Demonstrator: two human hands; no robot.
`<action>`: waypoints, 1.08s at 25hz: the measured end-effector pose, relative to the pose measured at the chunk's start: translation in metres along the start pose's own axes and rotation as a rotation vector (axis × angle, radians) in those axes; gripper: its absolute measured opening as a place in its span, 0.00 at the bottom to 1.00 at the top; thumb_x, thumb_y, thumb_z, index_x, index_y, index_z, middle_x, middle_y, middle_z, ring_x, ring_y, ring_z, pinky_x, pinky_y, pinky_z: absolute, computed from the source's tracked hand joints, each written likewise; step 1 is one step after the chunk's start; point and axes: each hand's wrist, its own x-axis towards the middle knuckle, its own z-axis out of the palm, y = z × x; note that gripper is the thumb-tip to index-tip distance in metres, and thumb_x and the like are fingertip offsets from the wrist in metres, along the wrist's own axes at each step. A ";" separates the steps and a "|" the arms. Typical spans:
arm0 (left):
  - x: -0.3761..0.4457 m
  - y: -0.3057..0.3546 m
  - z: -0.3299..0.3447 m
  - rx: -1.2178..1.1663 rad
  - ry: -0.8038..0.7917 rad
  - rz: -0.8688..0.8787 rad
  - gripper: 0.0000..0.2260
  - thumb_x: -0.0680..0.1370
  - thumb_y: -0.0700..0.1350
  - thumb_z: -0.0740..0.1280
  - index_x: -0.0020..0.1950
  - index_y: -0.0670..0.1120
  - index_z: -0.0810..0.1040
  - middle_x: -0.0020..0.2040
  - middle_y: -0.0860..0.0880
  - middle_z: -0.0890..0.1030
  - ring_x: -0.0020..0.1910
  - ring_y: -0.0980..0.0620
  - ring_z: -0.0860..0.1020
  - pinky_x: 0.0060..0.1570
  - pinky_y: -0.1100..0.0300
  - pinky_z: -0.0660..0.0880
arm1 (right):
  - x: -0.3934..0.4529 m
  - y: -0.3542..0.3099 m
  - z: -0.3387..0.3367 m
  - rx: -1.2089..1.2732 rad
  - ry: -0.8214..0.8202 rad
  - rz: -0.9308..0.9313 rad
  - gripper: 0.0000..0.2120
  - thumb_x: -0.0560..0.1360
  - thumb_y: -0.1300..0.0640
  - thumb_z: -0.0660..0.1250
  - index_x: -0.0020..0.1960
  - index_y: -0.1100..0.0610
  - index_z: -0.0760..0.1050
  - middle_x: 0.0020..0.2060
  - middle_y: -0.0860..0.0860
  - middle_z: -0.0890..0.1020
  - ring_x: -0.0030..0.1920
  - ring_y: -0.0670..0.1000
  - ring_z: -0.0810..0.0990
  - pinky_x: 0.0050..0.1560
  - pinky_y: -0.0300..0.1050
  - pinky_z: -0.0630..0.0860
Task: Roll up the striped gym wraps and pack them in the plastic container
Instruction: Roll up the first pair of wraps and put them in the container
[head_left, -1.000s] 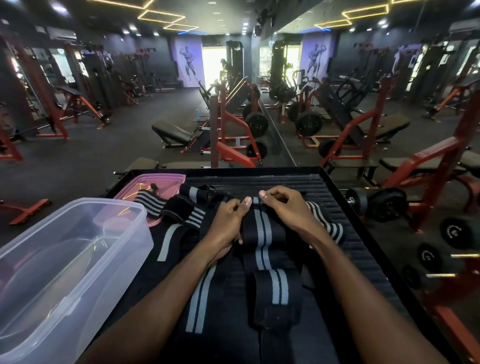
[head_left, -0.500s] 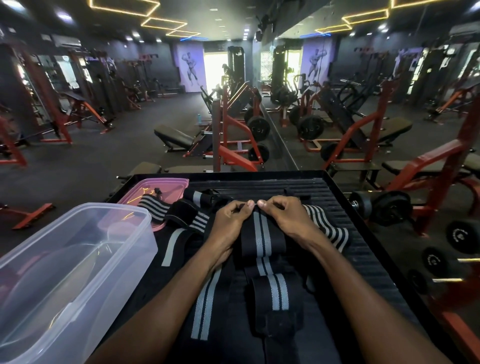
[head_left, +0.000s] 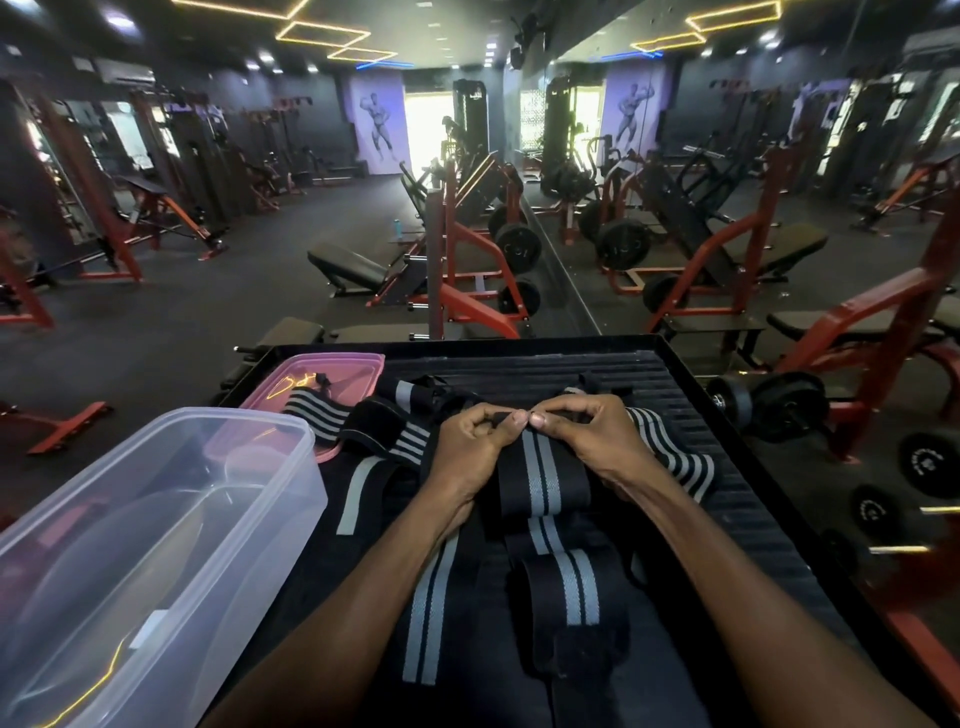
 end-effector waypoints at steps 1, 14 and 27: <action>0.001 0.000 0.000 0.005 0.012 0.014 0.03 0.75 0.42 0.75 0.46 0.43 0.85 0.44 0.46 0.87 0.47 0.50 0.84 0.57 0.55 0.79 | -0.001 -0.001 -0.001 0.025 -0.026 0.017 0.06 0.73 0.61 0.76 0.50 0.60 0.86 0.48 0.55 0.87 0.53 0.51 0.85 0.60 0.45 0.79; 0.003 0.001 -0.002 -0.041 0.041 -0.014 0.02 0.74 0.41 0.75 0.42 0.45 0.84 0.41 0.49 0.85 0.45 0.53 0.83 0.54 0.58 0.78 | -0.003 -0.006 -0.003 -0.031 0.031 -0.027 0.05 0.74 0.62 0.75 0.49 0.56 0.86 0.46 0.52 0.88 0.51 0.52 0.85 0.58 0.45 0.79; 0.001 0.003 0.000 0.002 0.024 -0.008 0.03 0.76 0.39 0.73 0.43 0.46 0.84 0.43 0.48 0.86 0.46 0.53 0.84 0.51 0.59 0.79 | 0.000 0.005 -0.004 0.201 -0.030 0.072 0.06 0.73 0.66 0.74 0.50 0.63 0.84 0.50 0.61 0.86 0.56 0.56 0.84 0.62 0.49 0.79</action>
